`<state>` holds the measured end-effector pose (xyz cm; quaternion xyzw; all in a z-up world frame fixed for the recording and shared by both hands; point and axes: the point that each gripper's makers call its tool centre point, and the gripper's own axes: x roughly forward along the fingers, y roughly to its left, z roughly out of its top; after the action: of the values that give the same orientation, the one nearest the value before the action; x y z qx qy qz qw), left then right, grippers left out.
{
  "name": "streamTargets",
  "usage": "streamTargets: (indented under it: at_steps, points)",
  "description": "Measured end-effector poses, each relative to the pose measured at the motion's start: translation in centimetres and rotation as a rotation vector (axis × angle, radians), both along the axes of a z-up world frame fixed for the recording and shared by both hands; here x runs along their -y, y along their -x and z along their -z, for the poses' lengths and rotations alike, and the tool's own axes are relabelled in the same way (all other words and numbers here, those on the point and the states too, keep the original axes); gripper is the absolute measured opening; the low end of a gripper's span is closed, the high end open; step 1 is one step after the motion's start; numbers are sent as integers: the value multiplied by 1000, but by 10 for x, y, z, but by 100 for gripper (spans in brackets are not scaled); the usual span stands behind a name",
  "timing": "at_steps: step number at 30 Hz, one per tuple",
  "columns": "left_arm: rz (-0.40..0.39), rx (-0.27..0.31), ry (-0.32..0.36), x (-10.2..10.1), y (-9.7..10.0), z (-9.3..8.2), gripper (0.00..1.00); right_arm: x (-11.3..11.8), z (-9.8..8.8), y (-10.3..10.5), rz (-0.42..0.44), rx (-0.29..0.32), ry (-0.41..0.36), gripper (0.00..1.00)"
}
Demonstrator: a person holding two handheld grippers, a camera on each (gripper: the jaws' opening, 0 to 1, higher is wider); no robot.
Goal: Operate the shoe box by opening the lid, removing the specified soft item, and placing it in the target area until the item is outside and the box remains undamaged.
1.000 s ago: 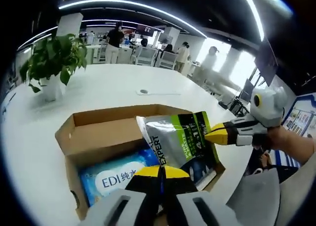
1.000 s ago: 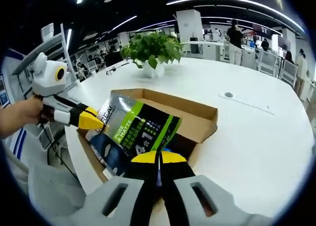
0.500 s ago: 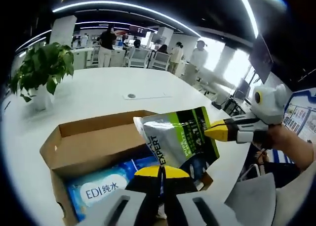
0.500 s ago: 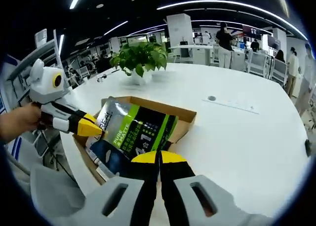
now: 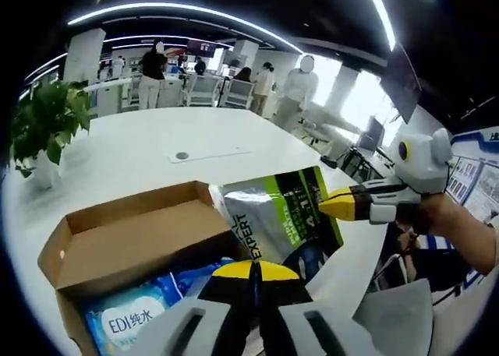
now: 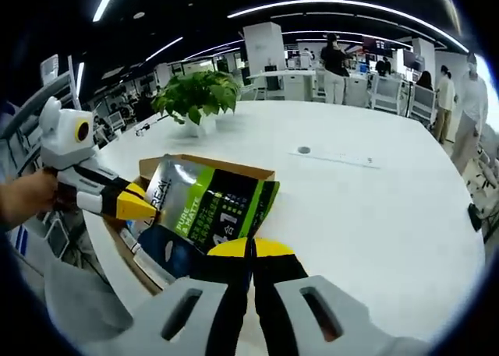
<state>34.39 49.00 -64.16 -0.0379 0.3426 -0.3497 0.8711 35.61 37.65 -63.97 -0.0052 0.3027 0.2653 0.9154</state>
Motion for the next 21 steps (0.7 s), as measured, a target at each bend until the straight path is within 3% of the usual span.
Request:
streamTargets:
  at_steps: [21]
  points:
    - [89, -37, -49, 72, -7, 26, 0, 71, 24, -13, 108, -37, 30, 0]
